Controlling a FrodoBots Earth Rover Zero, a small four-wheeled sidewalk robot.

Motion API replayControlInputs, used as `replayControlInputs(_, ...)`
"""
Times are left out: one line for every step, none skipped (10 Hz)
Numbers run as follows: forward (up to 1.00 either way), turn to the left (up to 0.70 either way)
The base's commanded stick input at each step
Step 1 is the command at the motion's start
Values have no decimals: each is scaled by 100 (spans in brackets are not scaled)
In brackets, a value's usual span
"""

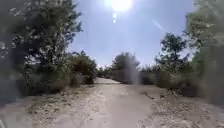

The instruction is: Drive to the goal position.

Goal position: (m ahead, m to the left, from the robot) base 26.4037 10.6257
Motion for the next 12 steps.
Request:
replayControlInputs(70,0)
replayControlInputs(70,0)
replayControlInputs(70,0)
replayControlInputs(70,0)
replayControlInputs(70,0)
replayControlInputs(70,0)
replayControlInputs(70,0)
replayControlInputs(70,0)
replayControlInputs(70,0)
replayControlInputs(70,0)
replayControlInputs(70,0)
replayControlInputs(70,0)
